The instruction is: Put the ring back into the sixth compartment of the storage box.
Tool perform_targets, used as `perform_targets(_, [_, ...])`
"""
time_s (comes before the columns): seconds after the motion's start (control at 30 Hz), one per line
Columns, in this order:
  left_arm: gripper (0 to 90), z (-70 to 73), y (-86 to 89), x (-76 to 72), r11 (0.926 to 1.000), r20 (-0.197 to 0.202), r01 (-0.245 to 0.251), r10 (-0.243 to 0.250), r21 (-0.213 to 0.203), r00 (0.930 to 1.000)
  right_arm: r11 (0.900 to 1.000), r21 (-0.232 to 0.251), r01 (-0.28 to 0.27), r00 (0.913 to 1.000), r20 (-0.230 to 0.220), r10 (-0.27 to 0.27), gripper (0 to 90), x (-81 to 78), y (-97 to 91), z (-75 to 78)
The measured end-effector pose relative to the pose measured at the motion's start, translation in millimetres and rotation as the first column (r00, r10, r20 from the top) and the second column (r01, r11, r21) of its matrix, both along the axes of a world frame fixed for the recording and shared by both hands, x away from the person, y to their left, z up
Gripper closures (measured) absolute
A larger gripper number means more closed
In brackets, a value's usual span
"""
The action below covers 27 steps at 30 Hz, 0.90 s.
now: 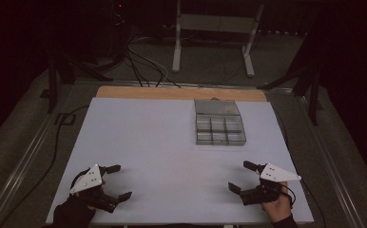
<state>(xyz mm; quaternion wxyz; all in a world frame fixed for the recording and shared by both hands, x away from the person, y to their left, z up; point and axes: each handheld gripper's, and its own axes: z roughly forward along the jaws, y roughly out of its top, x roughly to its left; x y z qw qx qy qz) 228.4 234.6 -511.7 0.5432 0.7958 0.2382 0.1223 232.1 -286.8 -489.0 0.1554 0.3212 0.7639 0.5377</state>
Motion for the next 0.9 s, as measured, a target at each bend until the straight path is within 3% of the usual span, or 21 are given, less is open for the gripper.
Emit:
perform_targets(0.37, [1.0, -0.1, -0.5, -0.2, 1.0000, 0.001, 0.003, -0.003, 0.003, 1.0000, 0.9938, -0.011, 0.111, 0.9934, 0.030, -0.110, 0.0, 1.8, -14.4, 5.2])
perform_targets(0.63, [1.0, -0.5, -1.1, -0.3, 0.9999, 0.001, 0.004, -0.004, 0.012, 1.0000, 0.9703, 0.011, 0.242, 0.9695, 0.040, -0.242, 0.0, 3.1, -34.2, 9.4])
perform_targets(0.9, [1.0, -0.6, -1.4, 0.2, 1.0000, -0.002, 0.004, -0.004, 0.008, 1.0000, 0.9518, -0.004, 0.307, 0.9511, 0.039, -0.306, 0.0, 5.9, -45.0, 8.7])
